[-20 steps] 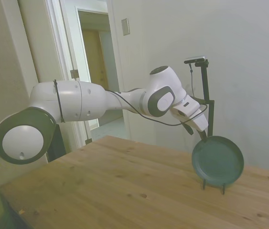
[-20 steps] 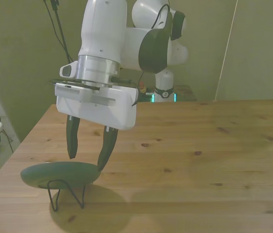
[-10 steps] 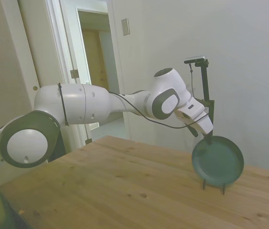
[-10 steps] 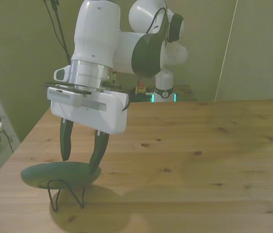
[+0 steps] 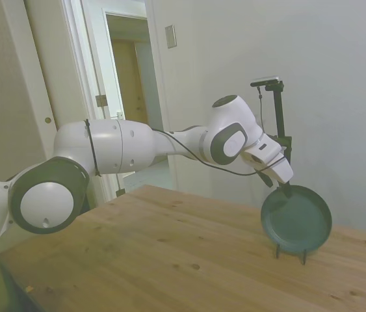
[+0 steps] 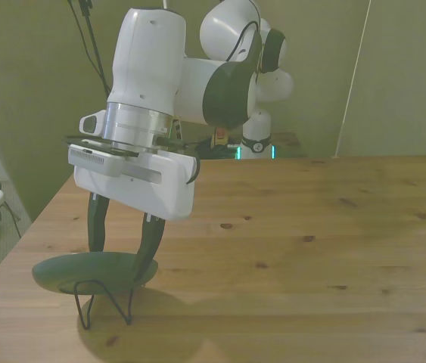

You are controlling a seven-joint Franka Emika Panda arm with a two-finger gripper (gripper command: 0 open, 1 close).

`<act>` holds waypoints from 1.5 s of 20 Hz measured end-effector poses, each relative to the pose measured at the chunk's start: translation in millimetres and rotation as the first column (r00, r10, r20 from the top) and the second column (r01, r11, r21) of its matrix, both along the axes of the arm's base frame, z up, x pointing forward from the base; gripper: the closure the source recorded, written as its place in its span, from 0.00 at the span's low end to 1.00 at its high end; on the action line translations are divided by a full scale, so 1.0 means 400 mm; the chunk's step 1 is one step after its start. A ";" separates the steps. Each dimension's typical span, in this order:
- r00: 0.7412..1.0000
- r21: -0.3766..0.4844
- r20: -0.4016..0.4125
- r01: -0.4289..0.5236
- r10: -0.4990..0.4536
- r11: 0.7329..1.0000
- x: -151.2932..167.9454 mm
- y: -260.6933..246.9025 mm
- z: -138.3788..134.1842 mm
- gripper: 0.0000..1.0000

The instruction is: Unload the plate

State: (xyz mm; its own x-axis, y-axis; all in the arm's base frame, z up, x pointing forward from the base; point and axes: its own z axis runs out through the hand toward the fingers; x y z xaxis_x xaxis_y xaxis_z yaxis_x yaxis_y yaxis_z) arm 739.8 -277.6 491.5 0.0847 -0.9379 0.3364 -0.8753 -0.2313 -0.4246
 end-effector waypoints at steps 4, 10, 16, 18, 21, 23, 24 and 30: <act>1.000 -0.001 -0.002 -0.007 0.007 1.000 -0.004 -0.001 0.004 1.00; 0.998 -0.007 0.009 -0.055 0.055 0.998 -0.051 -0.033 -0.003 1.00; 0.991 -0.005 0.049 -0.121 0.121 0.993 -0.080 -0.053 -0.007 1.00; 0.989 -0.003 0.059 -0.137 0.137 0.991 -0.077 -0.049 -0.027 1.00; 0.985 0.002 0.071 -0.156 0.155 0.988 -0.076 -0.049 -0.048 1.00; 0.981 0.000 0.100 -0.169 0.168 0.986 -0.078 -0.054 -0.053 1.00; 0.979 0.000 0.111 -0.175 0.174 0.985 -0.082 -0.059 -0.057 1.00; 0.972 0.013 0.143 -0.188 0.184 0.982 -0.124 -0.082 -0.058 1.00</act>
State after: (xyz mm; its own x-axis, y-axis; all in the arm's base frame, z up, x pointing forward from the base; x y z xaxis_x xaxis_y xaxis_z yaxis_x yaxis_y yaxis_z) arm 690.3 -310.5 468.4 0.2123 -0.9188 0.3327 -0.7488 -0.3717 -0.5487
